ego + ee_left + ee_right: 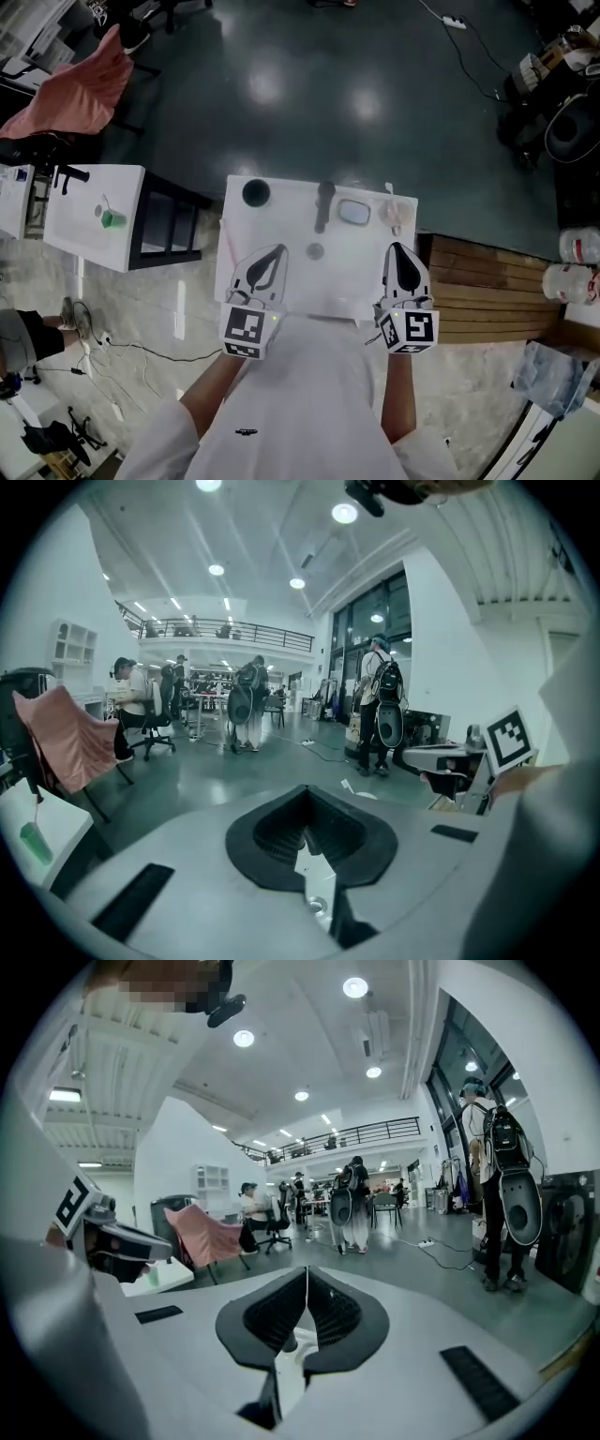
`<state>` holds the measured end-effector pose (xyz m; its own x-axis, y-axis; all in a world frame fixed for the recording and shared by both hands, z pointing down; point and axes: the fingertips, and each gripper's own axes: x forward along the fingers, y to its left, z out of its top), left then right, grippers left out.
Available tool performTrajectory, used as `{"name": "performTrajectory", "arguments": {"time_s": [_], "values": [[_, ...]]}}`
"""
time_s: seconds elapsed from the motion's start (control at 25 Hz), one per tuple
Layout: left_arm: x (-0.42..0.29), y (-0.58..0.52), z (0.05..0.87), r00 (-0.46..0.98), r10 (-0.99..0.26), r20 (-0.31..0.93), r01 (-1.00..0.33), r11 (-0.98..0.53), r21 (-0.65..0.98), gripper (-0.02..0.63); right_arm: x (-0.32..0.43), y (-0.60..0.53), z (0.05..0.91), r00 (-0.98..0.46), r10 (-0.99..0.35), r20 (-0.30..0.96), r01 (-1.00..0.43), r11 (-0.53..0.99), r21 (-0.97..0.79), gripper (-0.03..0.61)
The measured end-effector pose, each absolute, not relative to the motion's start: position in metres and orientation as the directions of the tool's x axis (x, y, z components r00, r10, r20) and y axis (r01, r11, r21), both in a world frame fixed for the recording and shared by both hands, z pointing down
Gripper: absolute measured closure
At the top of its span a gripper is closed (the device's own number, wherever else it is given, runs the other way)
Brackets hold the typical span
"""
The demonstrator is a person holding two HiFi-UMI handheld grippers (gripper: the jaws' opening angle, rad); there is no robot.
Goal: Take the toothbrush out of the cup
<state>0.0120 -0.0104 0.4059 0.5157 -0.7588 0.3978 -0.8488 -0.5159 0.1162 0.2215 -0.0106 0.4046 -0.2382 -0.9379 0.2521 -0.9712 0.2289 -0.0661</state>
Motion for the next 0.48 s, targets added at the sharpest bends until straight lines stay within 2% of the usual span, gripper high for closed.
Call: {"name": "performTrajectory", "arguments": {"time_s": [0.48], "values": [[0.051,-0.019,0.426,0.493,-0.744,0.451,-0.862,-0.489,0.136,0.611,0.254,-0.056,0.45,-0.284,-0.893,0.349,-0.954,0.301,-0.004,0.577]]}}
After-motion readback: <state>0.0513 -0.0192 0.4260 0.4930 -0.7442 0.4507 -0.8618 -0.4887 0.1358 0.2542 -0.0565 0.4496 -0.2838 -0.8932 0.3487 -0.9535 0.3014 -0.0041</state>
